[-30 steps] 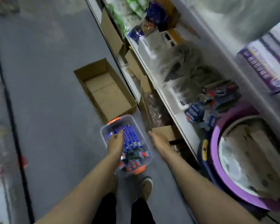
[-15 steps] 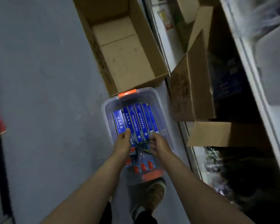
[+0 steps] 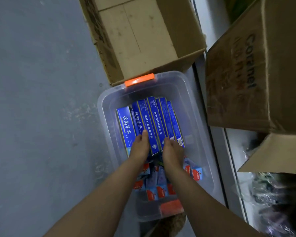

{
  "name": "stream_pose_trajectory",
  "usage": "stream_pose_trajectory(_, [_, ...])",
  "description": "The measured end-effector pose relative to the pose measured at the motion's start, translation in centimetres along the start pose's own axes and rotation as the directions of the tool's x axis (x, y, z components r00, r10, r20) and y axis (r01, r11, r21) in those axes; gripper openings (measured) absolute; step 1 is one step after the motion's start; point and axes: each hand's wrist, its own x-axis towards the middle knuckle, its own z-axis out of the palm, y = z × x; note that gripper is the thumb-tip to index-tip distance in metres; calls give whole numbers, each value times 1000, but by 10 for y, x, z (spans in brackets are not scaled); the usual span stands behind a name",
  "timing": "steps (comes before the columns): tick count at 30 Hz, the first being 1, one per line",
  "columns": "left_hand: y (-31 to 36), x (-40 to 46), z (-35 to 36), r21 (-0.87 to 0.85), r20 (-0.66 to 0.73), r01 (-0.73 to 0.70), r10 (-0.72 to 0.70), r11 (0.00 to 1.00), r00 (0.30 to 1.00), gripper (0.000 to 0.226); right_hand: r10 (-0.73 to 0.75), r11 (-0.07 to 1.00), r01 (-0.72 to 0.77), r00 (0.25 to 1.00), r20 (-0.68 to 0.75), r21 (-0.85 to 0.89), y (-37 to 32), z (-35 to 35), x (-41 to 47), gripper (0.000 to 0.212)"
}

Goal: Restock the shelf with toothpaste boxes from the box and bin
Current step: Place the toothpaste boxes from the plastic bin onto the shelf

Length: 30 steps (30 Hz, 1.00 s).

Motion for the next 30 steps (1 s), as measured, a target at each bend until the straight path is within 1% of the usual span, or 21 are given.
stream_pose_trajectory(1, [-4,4,1,-17,-2,7,-7,1000,1000,105,-4,1000,3,1000,-28,-14,2,2,-1,43])
stream_pose_trajectory(4, [-1,2,4,-24,-1,1,-1,1000,1000,76,11,1000,-11,1000,-8,22,3,7,-4,48])
stream_pose_trajectory(5, [-1,2,4,-22,5,-3,3,1000,1000,77,38,997,-39,999,19,66,2,10,-2,53])
stream_pose_trajectory(6, [-2,3,6,-30,13,4,-4,1000,1000,85,67,991,-73,996,53,116,2,13,-1,55])
stream_pose_trajectory(8, [-5,7,8,-61,29,17,-15,998,999,97,99,961,-130,986,134,245,11,23,7,51])
stream_pose_trajectory(9, [-9,12,9,-80,28,25,-23,996,999,97,104,943,-147,982,157,298,12,26,8,48])
stream_pose_trajectory(12, [-12,23,5,-177,-7,59,-61,982,998,102,83,947,-122,987,140,298,9,21,5,32])
stream_pose_trajectory(13, [-9,22,3,-191,-21,68,-74,979,997,101,69,950,-106,989,131,295,7,18,4,32])
stream_pose_trajectory(14, [-6,20,2,-201,-39,74,-83,977,996,94,44,955,-80,990,132,284,8,15,4,35])
stream_pose_trajectory(15, [-1,16,1,-209,-51,73,-85,975,995,82,0,963,-39,990,143,268,9,12,4,44])
stream_pose_trajectory(17, [3,14,1,-214,-92,62,-83,975,992,57,-85,961,37,983,164,273,12,13,4,71])
stream_pose_trajectory(18, [2,15,0,-204,-118,54,-79,977,990,48,-98,955,40,978,186,294,13,14,4,79])
stream_pose_trajectory(19, [1,17,0,-186,-141,44,-71,982,988,42,-96,949,29,975,201,315,14,15,4,80])
stream_pose_trajectory(20, [3,16,-2,-162,-155,34,-59,986,986,39,-89,942,17,975,201,334,13,14,4,76])
stream_pose_trajectory(22, [5,16,-6,-162,-132,13,-35,987,991,40,-79,920,7,983,167,393,6,8,0,53])
stream_pose_trajectory(23, [5,16,-7,-179,-108,13,-33,984,994,45,-76,911,2,984,161,413,5,6,0,46])
stream_pose_trajectory(25, [8,12,-8,-202,-92,9,-28,979,995,62,-99,900,25,984,146,436,3,1,-2,41])
stream_pose_trajectory(26, [9,10,-8,-207,-92,12,-32,978,995,67,-108,896,43,986,125,442,1,-2,-3,36])
stream_pose_trajectory(27, [12,8,-9,-206,-86,21,-39,978,996,67,-122,892,67,988,95,447,-2,-4,-6,31])
stream_pose_trajectory(29, [18,2,-11,-231,-56,34,-48,972,997,44,-125,883,85,991,56,462,-8,-10,-11,26])
stream_pose_trajectory(30, [20,-3,-13,-248,-26,38,-45,968,999,43,-119,875,83,992,48,477,-11,-13,-14,26])
